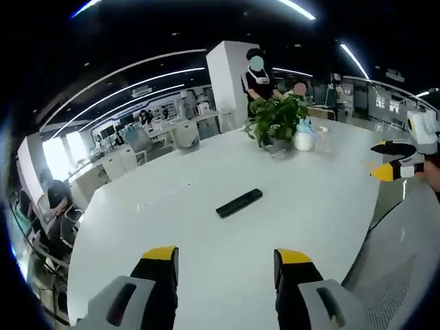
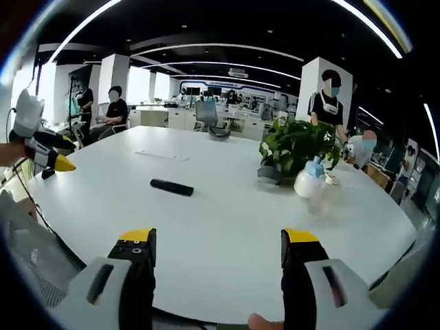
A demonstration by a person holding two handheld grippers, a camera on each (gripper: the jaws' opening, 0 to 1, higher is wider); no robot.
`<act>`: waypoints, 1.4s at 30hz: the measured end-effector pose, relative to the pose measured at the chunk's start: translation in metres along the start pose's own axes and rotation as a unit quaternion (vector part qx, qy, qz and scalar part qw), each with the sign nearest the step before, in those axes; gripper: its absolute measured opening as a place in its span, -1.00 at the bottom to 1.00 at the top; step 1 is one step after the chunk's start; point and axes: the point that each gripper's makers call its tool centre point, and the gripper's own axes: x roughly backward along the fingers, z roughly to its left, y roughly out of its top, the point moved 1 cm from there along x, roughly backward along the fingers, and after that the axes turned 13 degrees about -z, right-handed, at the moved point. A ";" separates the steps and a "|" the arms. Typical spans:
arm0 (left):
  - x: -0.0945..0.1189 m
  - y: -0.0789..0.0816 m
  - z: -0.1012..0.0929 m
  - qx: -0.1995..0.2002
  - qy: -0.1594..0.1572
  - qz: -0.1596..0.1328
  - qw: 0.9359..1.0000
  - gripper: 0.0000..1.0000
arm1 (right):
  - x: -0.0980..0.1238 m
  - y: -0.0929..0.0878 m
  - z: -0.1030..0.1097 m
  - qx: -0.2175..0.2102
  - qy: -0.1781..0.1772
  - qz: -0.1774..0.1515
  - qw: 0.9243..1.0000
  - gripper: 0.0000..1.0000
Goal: Press the specified remote control buttons in sequence, fully releasing each button before pressing the next.
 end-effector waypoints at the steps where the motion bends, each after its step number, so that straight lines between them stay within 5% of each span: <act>1: -0.005 0.002 0.000 -0.005 -0.006 -0.001 1.000 0.15 | 0.000 -0.001 -0.001 0.002 -0.002 0.003 1.000 0.53; 10: -0.050 0.013 0.005 -0.035 -0.054 -0.009 0.998 0.02 | 0.000 -0.006 -0.007 0.020 -0.020 0.020 0.999 0.54; 13: -0.064 0.008 0.011 -0.031 -0.065 0.017 0.997 -0.04 | -0.001 -0.007 -0.007 0.023 -0.022 0.025 0.999 0.53; 19: -0.087 0.014 0.014 -0.044 -0.093 0.008 0.995 -0.11 | -0.001 -0.009 -0.009 0.024 -0.027 0.031 0.999 0.48; 25: -0.110 0.011 0.016 -0.061 -0.124 0.037 0.990 -0.22 | -0.002 -0.011 -0.007 0.023 -0.023 0.035 0.999 0.44; 35: -0.146 0.006 0.012 -0.147 -0.176 0.066 0.971 -0.22 | -0.001 -0.014 -0.008 0.019 -0.024 0.044 0.999 0.43; 42: -0.172 -0.003 0.013 -0.173 -0.196 0.086 0.961 -0.26 | -0.001 -0.015 -0.008 0.021 -0.021 0.047 0.998 0.42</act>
